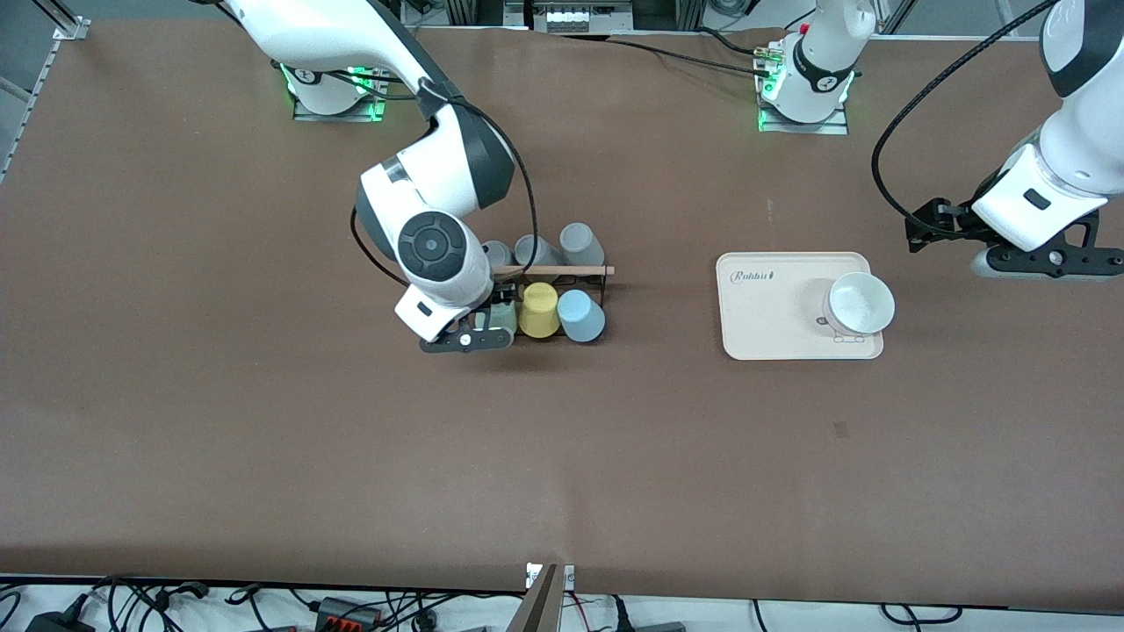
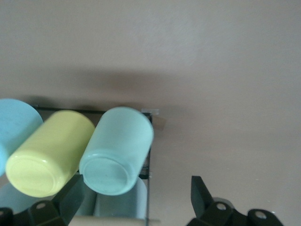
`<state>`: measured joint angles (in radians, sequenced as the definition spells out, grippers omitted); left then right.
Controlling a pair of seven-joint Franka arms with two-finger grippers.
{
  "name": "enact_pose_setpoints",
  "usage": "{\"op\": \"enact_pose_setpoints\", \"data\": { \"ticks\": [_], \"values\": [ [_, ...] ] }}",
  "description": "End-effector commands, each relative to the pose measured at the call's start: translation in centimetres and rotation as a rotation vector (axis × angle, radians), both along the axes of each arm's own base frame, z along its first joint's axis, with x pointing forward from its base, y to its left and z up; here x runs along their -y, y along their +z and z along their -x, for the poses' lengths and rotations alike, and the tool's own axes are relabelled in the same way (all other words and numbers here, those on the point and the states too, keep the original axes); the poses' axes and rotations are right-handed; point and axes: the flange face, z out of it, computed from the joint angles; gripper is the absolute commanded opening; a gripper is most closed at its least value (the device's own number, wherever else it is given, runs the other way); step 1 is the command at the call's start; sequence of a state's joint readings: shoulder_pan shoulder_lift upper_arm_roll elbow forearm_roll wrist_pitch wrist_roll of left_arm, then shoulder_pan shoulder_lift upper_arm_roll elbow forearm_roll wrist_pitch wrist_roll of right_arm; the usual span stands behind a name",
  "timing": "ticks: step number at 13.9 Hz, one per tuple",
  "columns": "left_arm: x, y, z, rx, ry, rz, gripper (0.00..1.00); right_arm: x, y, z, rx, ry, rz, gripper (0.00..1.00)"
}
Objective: Hang scattered cups on rack with three cups
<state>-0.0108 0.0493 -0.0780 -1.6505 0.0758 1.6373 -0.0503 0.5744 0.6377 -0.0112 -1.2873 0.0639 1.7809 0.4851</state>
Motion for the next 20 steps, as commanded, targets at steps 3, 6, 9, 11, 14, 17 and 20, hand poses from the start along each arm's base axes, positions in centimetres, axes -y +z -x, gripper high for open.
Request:
{"op": "enact_pose_setpoints", "data": {
  "ticks": [3, 6, 9, 11, 14, 17, 20],
  "values": [
    [-0.2, 0.6, -0.1, -0.002, 0.0, 0.018, 1.0, 6.7, 7.6, -2.7, 0.065, -0.104, -0.046, 1.0],
    [-0.2, 0.6, -0.1, -0.004, 0.001, 0.018, 1.0, 14.4, 10.4, -5.3, 0.09, -0.162, -0.054, 1.0],
    [-0.2, 0.6, -0.1, -0.003, -0.002, 0.019, 1.0, 20.8, 14.3, -6.1, 0.125, -0.143, -0.073, 1.0],
    [-0.1, 0.6, -0.1, -0.003, -0.004, 0.019, 1.0, 26.2, 17.1, -6.4, 0.165, -0.155, -0.069, 1.0],
    [-0.1, 0.8, 0.0, -0.001, -0.004, 0.019, 1.0, 31.7, 19.4, -5.6, 0.152, -0.052, -0.022, 1.0],
    [-0.1, 0.9, -0.1, 0.003, -0.004, 0.02, 1.0, 37.5, 22.1, -4.8, 0.199, -0.038, -0.037, 1.0],
    [-0.1, 0.8, -0.1, 0.0, -0.004, 0.02, 1.0, 38.7, 23.7, -4.0, 0.212, -0.051, -0.032, 1.0]
  ]
}}
